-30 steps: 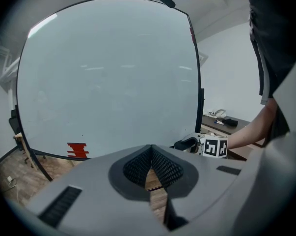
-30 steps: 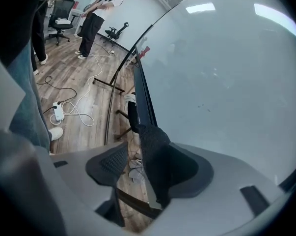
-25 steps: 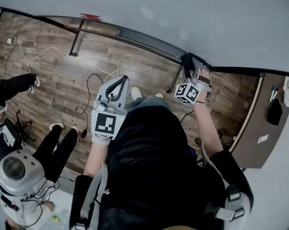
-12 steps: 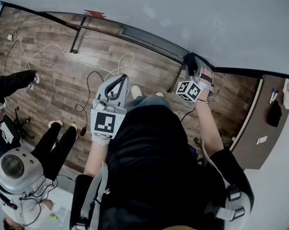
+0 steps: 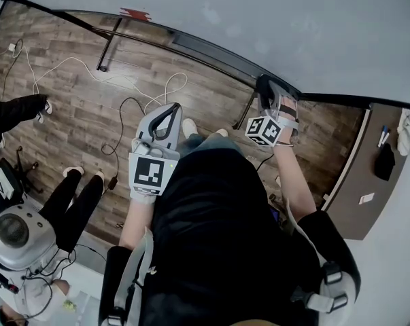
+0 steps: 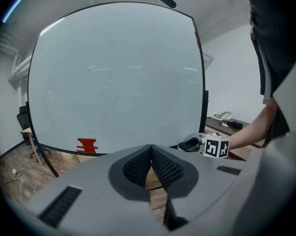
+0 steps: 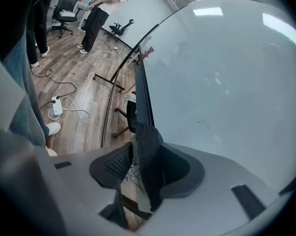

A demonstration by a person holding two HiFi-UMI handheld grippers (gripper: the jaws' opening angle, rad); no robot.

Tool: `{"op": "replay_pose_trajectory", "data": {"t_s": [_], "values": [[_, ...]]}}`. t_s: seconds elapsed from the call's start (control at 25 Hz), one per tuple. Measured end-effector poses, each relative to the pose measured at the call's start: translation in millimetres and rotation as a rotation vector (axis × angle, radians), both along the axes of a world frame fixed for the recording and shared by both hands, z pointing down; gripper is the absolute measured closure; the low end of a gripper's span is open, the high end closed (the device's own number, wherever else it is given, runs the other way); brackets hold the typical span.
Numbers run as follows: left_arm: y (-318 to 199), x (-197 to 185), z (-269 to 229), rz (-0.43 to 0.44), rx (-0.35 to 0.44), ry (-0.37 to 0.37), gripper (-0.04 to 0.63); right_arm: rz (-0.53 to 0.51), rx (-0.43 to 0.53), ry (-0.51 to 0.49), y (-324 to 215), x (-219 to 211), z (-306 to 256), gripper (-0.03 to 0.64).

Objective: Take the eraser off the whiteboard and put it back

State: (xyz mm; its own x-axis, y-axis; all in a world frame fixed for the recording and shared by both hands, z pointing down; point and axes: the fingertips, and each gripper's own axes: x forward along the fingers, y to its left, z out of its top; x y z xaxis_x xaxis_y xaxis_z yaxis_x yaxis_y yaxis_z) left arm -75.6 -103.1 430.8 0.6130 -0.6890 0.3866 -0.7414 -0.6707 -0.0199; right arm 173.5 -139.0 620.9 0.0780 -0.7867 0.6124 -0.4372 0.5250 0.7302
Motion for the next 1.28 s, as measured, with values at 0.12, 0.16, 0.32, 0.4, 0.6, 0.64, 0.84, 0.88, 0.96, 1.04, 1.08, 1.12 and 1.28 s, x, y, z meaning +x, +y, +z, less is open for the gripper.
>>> {"op": "replay_pose_trajectory", "data": {"t_s": [0.12, 0.16, 0.32, 0.4, 0.6, 0.64, 0.84, 0.88, 0.96, 1.04, 1.08, 1.12, 1.28], "values": [[3, -2, -2, -0.014, 0.003, 0.009, 0.588, -0.029, -0.002, -0.009, 1, -9, -6, 0.439], [4, -3, -3, -0.018, 0.004, 0.013, 0.588, -0.041, -0.002, -0.013, 1, -13, -8, 0.440], [8, -6, -4, -0.034, 0.006, 0.022, 0.588, -0.089, 0.005, -0.039, 2, -32, -19, 0.447], [10, -7, -6, -0.043, 0.007, 0.027, 0.588, -0.112, 0.013, -0.050, 2, -40, -26, 0.449], [14, -15, -10, -0.069, 0.016, 0.039, 0.588, -0.164, 0.049, -0.090, 1, -64, -53, 0.454], [15, -16, -12, -0.076, 0.020, 0.043, 0.588, -0.177, 0.060, -0.097, 2, -69, -60, 0.454], [17, -25, -19, -0.102, 0.048, 0.061, 0.588, -0.225, 0.120, -0.176, -1, -93, -106, 0.456], [16, -26, -21, -0.104, 0.063, 0.063, 0.588, -0.230, 0.128, -0.206, -2, -97, -115, 0.456], [14, -29, -23, -0.108, 0.082, 0.069, 0.588, -0.237, 0.146, -0.273, -4, -107, -135, 0.456], [13, -30, -27, -0.114, 0.090, 0.076, 0.588, -0.248, 0.168, -0.326, -5, -114, -153, 0.456], [12, -31, -29, -0.115, 0.094, 0.078, 0.588, -0.256, 0.179, -0.347, -4, -118, -162, 0.456], [12, -31, -31, -0.116, 0.099, 0.080, 0.588, -0.264, 0.190, -0.368, -3, -122, -171, 0.456], [10, -32, -43, -0.121, 0.125, 0.094, 0.588, -0.294, 0.225, -0.472, 2, -135, -209, 0.456]]}}
